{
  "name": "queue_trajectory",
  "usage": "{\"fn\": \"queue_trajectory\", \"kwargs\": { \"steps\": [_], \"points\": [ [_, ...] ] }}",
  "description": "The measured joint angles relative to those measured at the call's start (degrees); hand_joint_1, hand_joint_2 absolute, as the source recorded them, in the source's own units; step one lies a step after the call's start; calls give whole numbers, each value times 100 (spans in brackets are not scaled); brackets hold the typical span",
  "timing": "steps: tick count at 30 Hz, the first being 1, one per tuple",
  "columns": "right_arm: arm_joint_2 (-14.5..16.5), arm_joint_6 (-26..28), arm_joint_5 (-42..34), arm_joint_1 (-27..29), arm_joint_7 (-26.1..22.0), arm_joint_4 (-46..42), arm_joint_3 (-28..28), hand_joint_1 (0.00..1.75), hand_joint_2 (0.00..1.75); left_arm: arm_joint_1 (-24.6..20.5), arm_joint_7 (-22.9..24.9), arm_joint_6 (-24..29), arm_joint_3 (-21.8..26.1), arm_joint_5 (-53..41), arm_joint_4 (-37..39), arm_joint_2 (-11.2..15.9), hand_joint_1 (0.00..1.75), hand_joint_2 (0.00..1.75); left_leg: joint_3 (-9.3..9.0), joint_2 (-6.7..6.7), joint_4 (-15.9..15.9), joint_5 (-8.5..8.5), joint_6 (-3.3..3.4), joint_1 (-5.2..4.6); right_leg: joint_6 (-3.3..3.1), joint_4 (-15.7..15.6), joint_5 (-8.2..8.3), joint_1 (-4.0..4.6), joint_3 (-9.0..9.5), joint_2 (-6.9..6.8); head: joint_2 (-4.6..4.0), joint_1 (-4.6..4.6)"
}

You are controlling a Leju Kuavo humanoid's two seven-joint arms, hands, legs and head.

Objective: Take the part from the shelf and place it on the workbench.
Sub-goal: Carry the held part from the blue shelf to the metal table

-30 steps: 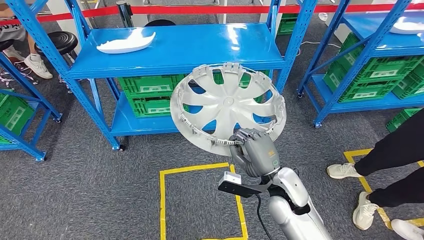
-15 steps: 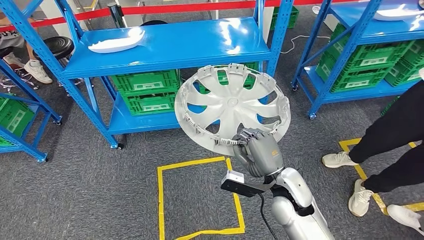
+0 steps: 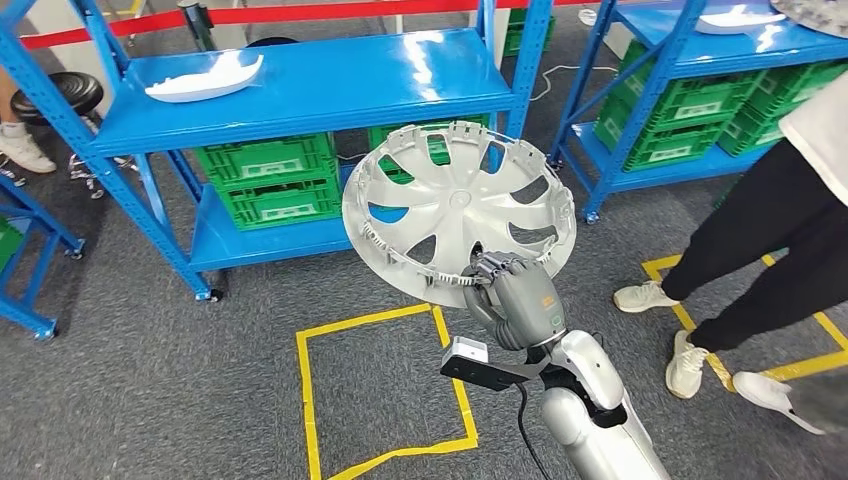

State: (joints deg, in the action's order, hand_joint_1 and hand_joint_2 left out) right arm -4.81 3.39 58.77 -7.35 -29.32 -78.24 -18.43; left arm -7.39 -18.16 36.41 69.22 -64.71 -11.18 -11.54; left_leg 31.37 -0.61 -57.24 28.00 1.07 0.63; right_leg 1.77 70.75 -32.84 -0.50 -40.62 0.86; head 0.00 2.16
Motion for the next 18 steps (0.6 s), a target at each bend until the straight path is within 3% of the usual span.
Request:
{"fn": "queue_trajectory", "kwargs": {
  "steps": [1,2,3,5,7,8,10,11,13,15,16,17,18],
  "points": [
    [0,9,-7,11,2,9,0,175,175,12,13,0,0,-15,1,-2,0,175,23,-66,-16,-3,3,-2,17,307,-109,-6,-121,-27,0,0],
    [-2,15,-8,24,5,19,0,175,175,20,27,0,0,-26,3,-6,0,175,39,-128,-31,-3,2,-3,26,402,-108,-12,-135,-42,0,1],
    [-5,19,-9,35,11,27,1,175,175,23,39,0,-1,-37,5,-13,0,175,48,-187,-46,0,-2,-2,29,244,-1,-18,-19,-65,0,2],
    [-16,23,-9,44,21,36,1,175,175,16,48,-1,-4,-54,7,-28,0,175,52,-293,-82,16,-31,-8,9,-559,303,-17,451,-236,0,2],
    [-22,32,-9,41,22,37,2,175,175,5,45,-4,-10,-77,5,-37,0,175,58,-381,-121,38,-88,-38,-59,-1146,458,5,760,-407,0,-4],
    [-25,38,-9,41,23,37,4,175,175,1,44,-7,-12,-87,4,-38,0,175,59,-423,-128,39,-123,-52,-102,-1227,457,21,784,-431,0,-7],
    [-37,45,-10,45,25,37,6,175,175,-9,42,-8,-22,-102,3,-43,0,175,61,-506,-120,33,-191,-52,-188,-1229,503,26,744,-318,0,-6],
    [-44,46,-12,47,26,37,7,175,175,-17,38,-9,-30,-104,4,-44,0,175,77,-483,-145,64,-225,-41,-229,-1242,527,17,731,-271,0,-7],
    [-50,49,-15,45,29,37,9,175,175,-41,33,-11,-41,-94,4,-46,0,175,227,-258,-497,314,-283,-18,-303,-1271,575,-12,712,-183,0,-26],
    [-50,52,-18,40,31,40,11,175,175,-56,19,-19,-43,-47,4,-46,0,175,548,-21,-1264,712,-316,-6,-337,-1271,600,-13,680,-84,0,-46],
    [-50,52,-19,39,31,43,11,175,175,-58,8,-25,-43,-16,4,-45,0,175,693,17,-1601,836,-320,-5,-343,-1270,609,-9,669,-22,0,-50],
    [-49,51,-20,38,30,45,11,175,175,-59,-6,-31,-43,7,4,-43,0,175,761,33,-1768,855,-316,-6,-343,-1268,617,-4,661,47,0,-51],
    [-49,50,-20,37,31,47,11,175,175,-63,-17,-34,-42,22,4,-40,0,175,723,45,-1702,758,-303,-7,-337,-1264,625,-1,659,115,0,-52]
  ]
}}
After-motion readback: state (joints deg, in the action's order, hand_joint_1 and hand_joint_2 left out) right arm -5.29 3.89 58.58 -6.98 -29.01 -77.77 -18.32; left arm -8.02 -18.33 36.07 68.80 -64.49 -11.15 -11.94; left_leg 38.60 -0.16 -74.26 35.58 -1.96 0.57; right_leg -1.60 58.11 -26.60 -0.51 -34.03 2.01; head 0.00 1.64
